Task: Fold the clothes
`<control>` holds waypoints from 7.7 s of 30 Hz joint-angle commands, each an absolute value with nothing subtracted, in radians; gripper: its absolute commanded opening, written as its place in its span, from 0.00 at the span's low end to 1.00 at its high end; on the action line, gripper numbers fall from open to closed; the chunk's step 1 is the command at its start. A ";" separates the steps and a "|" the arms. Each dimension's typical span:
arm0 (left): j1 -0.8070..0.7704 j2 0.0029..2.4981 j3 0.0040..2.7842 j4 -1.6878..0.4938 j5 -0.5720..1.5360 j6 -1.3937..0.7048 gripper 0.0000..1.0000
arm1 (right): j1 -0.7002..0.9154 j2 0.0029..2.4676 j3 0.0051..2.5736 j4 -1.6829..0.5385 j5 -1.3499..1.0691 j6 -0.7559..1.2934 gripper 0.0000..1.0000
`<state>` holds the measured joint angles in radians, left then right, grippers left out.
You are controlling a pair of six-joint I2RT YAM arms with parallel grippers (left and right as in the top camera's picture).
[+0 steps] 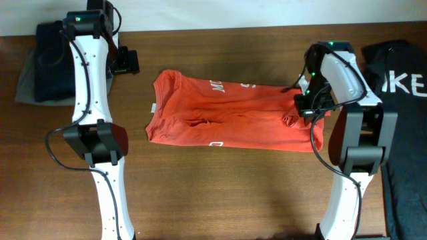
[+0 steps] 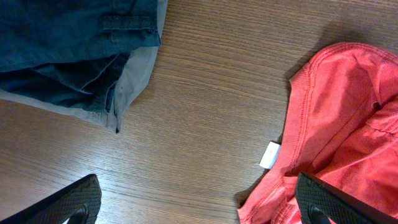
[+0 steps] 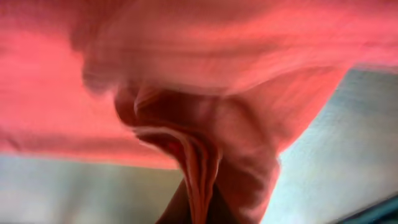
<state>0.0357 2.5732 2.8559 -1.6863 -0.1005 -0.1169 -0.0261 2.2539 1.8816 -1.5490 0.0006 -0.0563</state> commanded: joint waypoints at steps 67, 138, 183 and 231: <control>0.035 2.556 2.865 -1.688 -0.093 -0.111 0.99 | -0.432 2.219 1.562 -1.058 -0.591 -0.332 0.85; 0.035 2.556 2.865 -1.688 -0.093 -0.111 0.99 | -0.207 2.217 1.882 -1.164 -0.484 0.007 0.20; 0.035 2.556 2.865 -1.688 -0.089 -0.112 0.99 | -0.107 2.223 1.734 -1.106 -0.278 0.067 0.04; 0.035 2.556 2.865 -1.688 -0.089 -0.112 0.99 | -0.413 2.297 1.869 -1.291 -0.471 -0.415 0.99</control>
<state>0.0357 2.5732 2.8559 -1.6871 -0.1005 -0.1169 -0.4171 2.2875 1.8977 -1.3121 -0.4385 -0.3817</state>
